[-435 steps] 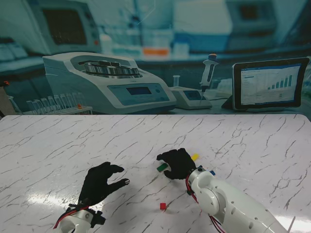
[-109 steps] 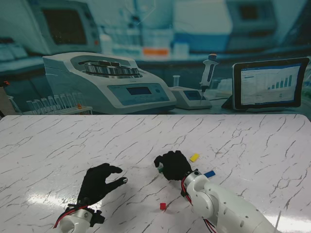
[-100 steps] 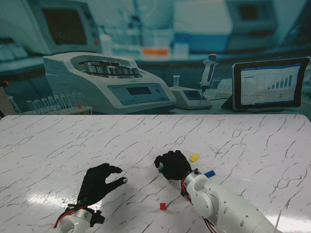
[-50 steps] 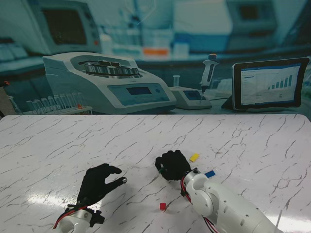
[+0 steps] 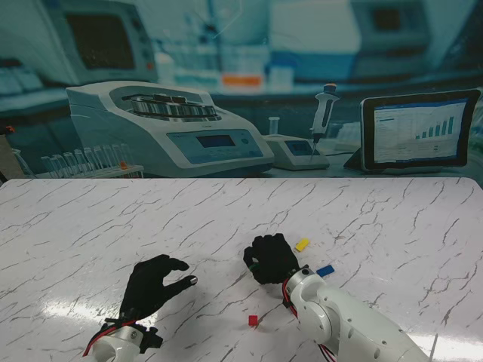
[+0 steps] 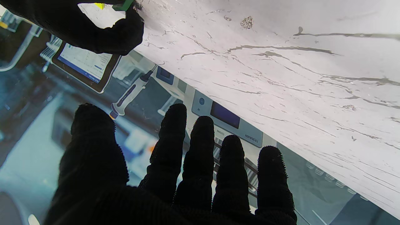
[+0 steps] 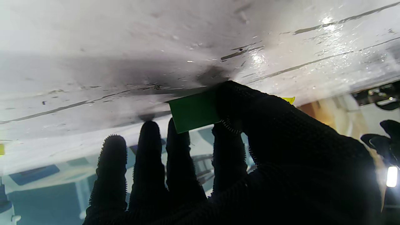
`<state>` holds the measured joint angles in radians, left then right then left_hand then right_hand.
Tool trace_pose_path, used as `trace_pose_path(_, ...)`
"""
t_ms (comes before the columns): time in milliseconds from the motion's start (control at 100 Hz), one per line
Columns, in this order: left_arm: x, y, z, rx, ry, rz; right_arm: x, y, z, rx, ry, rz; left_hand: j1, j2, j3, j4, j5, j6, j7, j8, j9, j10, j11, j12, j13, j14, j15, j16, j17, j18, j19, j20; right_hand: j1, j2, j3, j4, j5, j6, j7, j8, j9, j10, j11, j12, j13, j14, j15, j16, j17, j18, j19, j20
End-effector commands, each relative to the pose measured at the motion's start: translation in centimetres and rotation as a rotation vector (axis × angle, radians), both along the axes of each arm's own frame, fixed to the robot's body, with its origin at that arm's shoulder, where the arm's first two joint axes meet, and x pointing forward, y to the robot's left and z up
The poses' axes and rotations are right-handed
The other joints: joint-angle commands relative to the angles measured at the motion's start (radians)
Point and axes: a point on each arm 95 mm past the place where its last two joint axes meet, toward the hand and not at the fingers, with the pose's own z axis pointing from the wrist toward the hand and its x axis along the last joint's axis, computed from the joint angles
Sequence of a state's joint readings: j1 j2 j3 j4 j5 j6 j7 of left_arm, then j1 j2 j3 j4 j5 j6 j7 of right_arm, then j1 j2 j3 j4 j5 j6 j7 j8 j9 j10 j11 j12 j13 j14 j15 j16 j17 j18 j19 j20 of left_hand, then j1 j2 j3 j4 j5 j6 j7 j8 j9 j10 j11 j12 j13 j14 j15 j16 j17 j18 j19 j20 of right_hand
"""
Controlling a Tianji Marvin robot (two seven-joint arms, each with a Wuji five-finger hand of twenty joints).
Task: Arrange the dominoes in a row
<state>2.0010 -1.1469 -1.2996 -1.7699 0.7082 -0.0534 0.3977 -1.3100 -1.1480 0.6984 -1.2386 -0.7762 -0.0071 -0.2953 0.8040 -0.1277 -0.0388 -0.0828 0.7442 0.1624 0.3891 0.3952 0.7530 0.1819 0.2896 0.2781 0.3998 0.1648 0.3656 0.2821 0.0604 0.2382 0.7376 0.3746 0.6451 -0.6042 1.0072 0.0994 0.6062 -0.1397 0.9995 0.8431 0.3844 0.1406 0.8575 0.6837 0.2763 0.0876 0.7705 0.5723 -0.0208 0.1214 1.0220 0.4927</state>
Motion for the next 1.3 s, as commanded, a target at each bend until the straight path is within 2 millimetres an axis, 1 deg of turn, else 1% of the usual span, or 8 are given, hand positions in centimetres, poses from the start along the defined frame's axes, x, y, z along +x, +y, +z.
trace_pose_path(0, -0.4, -0.4, -0.3, -0.018, 0.011, -0.016, -1.0, 0.1, -0.8, -0.004, 0.016, -0.003, 0.022, 0.030, -0.022, -0.017, 0.011, -0.024, 0.008, 0.011, 0.014, -0.012, 0.015, 0.014, 0.012, 0.007, 0.014, 0.012, -0.003, 0.000, 0.034, 0.020, -0.002, -0.038, 0.019, 0.019, 0.054, -0.054, 0.022, 0.015, -0.031, 0.008, -0.009, -0.007, -0.024, 0.046, -0.006, -0.004, -0.028, 0.060, 0.005, 0.005)
trace_pose_path(110, -0.3, -0.4, -0.3, -0.018, 0.011, -0.016, -1.0, 0.3, 0.0, 0.001, -0.009, -0.004, 0.022, 0.031, -0.022, -0.017, 0.011, -0.022, 0.008, 0.010, 0.014, -0.010, 0.015, 0.014, 0.012, 0.011, 0.015, 0.014, -0.003, 0.003, 0.036, 0.022, -0.006, -0.058, 0.036, -0.010, 0.066, -0.063, 0.016, 0.001, -0.036, 0.007, -0.021, -0.018, -0.035, 0.044, -0.006, -0.013, -0.039, 0.058, 0.022, -0.005)
trace_pose_path(370, -0.2, -0.5, -0.4, -0.023, 0.007, -0.018, -1.1, 0.4, 1.9, 0.011, -0.048, -0.007, 0.021, 0.032, -0.022, -0.017, 0.011, -0.020, 0.008, 0.010, 0.014, -0.010, 0.015, 0.014, 0.015, 0.013, 0.013, 0.016, -0.005, 0.017, 0.044, 0.026, -0.002, -0.084, 0.047, -0.029, 0.083, -0.071, 0.010, -0.020, -0.037, 0.004, -0.019, -0.018, -0.048, 0.041, 0.005, -0.013, -0.043, 0.051, 0.039, -0.009)
trace_pose_path(690, -0.3, -0.6, -0.5, -0.022, 0.002, -0.017, -1.7, -0.2, 2.9, 0.044, -0.062, -0.018, 0.021, 0.033, -0.022, -0.017, 0.013, -0.021, 0.012, 0.011, 0.016, -0.010, 0.017, 0.015, 0.020, 0.012, 0.013, 0.021, -0.009, 0.031, 0.051, 0.030, 0.006, -0.092, 0.052, -0.043, 0.090, -0.075, 0.015, -0.035, 0.185, -0.073, 0.237, 0.232, 0.070, -0.006, 0.236, 0.117, 0.002, 0.025, 0.154, 0.007)
trace_pose_path(860, -0.3, -0.7, -0.5, -0.019, -0.001, -0.022, -2.1, -0.6, 3.5, 0.047, -0.076, -0.019, 0.022, 0.033, -0.021, -0.017, 0.014, -0.023, 0.014, 0.011, 0.019, -0.011, 0.018, 0.016, 0.022, 0.011, 0.012, 0.022, -0.008, 0.032, 0.054, 0.031, 0.011, -0.086, 0.051, -0.047, 0.086, -0.060, 0.021, -0.035, 0.320, -0.071, 0.321, 0.280, 0.162, -0.048, 0.337, 0.182, 0.025, 0.006, 0.200, 0.011)
trace_pose_path(930, -0.3, -0.7, -0.6, -0.019, -0.001, -0.023, -2.2, -0.8, 3.6, 0.052, -0.082, -0.019, 0.022, 0.033, -0.022, -0.017, 0.014, -0.022, 0.016, 0.012, 0.020, -0.012, 0.019, 0.016, 0.023, 0.014, 0.012, 0.023, -0.008, 0.033, 0.055, 0.032, 0.012, -0.085, 0.052, -0.042, 0.083, -0.052, 0.026, -0.034, 0.400, -0.096, 0.354, 0.292, 0.217, -0.077, 0.369, 0.200, 0.032, -0.004, 0.213, 0.008)
trace_pose_path(1050, -0.3, -0.7, -0.6, -0.019, -0.002, -0.024, -2.4, -0.9, 3.6, 0.061, -0.099, -0.024, 0.022, 0.033, -0.022, -0.017, 0.015, -0.021, 0.018, 0.012, 0.021, -0.012, 0.020, 0.017, 0.024, 0.013, 0.012, 0.024, -0.008, 0.033, 0.057, 0.032, 0.006, -0.075, 0.053, -0.041, 0.074, -0.041, 0.036, -0.032, 0.498, -0.167, 0.311, 0.227, 0.263, -0.103, 0.319, 0.173, 0.031, -0.003, 0.217, -0.008)
trace_pose_path(1290, -0.2, -0.8, -0.5, -0.014, -0.006, -0.031, -3.0, -1.2, 3.9, 0.100, -0.099, -0.039, 0.021, 0.034, -0.022, -0.017, 0.015, -0.023, 0.021, 0.012, 0.022, -0.013, 0.020, 0.017, 0.024, 0.012, 0.011, 0.025, -0.008, 0.033, 0.058, 0.033, -0.026, -0.024, 0.037, -0.020, 0.034, 0.069, 0.069, -0.018, 0.605, -0.219, 0.220, 0.017, 0.325, -0.089, 0.140, 0.047, 0.021, -0.015, 0.207, -0.033)
